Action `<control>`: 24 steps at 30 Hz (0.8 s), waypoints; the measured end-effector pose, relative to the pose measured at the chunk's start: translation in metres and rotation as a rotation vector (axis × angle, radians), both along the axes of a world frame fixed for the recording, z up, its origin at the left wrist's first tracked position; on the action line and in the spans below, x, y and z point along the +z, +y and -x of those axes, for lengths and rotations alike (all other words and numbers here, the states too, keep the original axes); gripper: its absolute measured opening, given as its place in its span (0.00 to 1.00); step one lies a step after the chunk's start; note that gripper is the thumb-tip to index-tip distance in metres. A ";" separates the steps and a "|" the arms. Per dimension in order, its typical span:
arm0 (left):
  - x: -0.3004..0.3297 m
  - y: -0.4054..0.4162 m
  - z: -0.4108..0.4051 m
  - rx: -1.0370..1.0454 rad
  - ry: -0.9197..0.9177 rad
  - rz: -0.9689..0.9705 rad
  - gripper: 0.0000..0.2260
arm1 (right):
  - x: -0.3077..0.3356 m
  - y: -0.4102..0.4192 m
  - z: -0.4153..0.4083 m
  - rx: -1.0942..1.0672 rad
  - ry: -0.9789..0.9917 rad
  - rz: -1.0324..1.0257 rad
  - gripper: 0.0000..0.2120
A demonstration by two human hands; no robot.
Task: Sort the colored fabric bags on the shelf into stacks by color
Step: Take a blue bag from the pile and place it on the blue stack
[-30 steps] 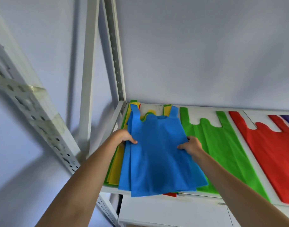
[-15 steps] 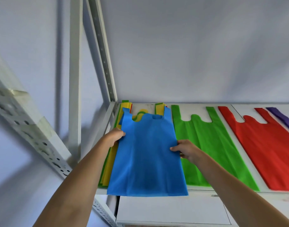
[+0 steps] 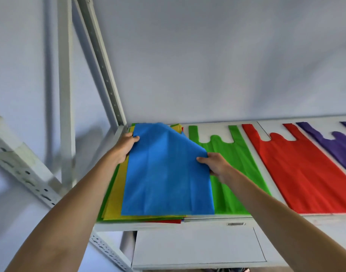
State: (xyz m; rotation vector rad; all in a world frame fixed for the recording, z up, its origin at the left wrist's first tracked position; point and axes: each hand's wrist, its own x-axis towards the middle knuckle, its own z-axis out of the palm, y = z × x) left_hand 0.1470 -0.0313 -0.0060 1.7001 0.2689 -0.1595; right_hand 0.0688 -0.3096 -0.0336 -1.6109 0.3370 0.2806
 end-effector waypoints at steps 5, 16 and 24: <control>0.056 -0.075 0.012 -0.025 -0.153 0.032 0.10 | 0.043 -0.074 0.016 -0.034 -0.165 -0.096 0.04; 0.113 -0.359 0.067 -0.160 -0.277 0.083 0.08 | 0.107 -0.353 0.107 -0.252 -0.319 -0.041 0.10; 0.132 -0.549 0.077 -0.309 -0.306 0.083 0.07 | 0.121 -0.518 0.157 -0.398 -0.363 -0.015 0.04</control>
